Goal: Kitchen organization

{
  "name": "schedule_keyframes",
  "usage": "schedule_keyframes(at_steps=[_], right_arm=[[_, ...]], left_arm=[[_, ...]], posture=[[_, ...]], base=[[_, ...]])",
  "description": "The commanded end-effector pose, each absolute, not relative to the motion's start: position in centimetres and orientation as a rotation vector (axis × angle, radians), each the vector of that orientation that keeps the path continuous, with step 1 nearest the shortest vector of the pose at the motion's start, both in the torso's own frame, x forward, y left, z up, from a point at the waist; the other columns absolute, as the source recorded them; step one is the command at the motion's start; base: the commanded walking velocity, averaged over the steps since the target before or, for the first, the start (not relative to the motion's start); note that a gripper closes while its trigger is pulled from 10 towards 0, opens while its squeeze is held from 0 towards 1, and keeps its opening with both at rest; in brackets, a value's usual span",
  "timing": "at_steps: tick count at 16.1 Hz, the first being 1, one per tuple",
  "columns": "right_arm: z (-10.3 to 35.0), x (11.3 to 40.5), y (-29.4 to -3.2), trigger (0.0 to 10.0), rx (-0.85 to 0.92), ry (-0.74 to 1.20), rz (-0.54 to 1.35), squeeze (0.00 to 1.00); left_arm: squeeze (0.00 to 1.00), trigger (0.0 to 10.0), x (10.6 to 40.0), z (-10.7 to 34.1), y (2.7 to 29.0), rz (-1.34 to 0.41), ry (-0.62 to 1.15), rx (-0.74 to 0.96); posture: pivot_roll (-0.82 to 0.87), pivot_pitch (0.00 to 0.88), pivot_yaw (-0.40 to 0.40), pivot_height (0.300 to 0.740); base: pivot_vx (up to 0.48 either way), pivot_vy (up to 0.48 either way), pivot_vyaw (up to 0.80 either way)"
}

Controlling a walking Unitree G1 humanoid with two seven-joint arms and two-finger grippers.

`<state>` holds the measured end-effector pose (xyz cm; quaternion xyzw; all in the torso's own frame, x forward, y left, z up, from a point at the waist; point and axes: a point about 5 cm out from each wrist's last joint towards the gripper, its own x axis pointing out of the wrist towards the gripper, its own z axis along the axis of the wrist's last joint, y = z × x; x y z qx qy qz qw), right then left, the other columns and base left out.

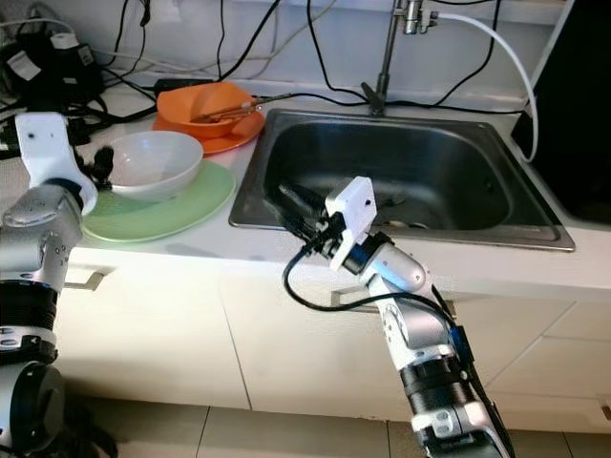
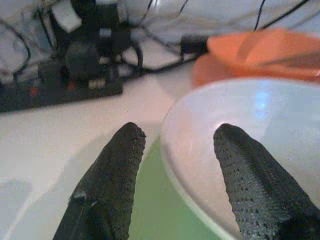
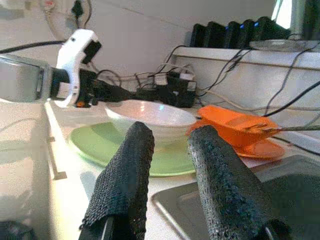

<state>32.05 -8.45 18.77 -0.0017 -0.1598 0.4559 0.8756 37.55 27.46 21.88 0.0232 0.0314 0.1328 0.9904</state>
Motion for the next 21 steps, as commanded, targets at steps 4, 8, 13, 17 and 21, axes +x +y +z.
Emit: schedule_keyframes(at_steps=[4, 8, 13, 17, 21], right_arm=[[19.0, 31.7, -8.3, 10.0, -0.008, -0.328, 0.979, 0.00], [19.0, 31.8, -8.3, 10.0, 0.000, -0.329, 0.960, 0.00], [19.2, 31.8, -8.2, 10.0, -0.013, -0.332, 0.970, 0.00], [19.1, 31.9, -8.1, 10.0, -0.015, -0.324, 0.962, 0.00], [19.1, 32.1, -8.4, 10.0, -0.027, -0.320, 0.938, 0.00]], left_arm=[[0.00, 10.0, 37.9, 21.6, 27.4, 0.221, 0.116, -0.024], [0.00, 10.0, 37.9, 21.0, 26.9, 0.203, 0.149, -0.015], [0.00, 10.0, 37.8, 22.0, 26.6, 0.213, 0.107, -0.144], [0.00, 10.0, 37.7, 21.3, 26.4, 0.206, 0.138, -0.215], [0.00, 10.0, 37.5, 19.7, 25.3, 0.189, 0.194, -0.316]], posture=[[0.11, 0.025, 0.009, 0.740], [0.11, 0.023, 0.010, 0.740], [0.11, 0.017, 0.012, 0.740], [0.11, 0.011, 0.010, 0.740], [0.11, 0.016, 0.010, 0.740]], base=[[0.000, 0.000, 0.00], [0.000, 0.000, 0.00], [0.000, 0.000, 0.00], [0.000, 0.000, 0.00], [0.000, 0.000, 0.00]])
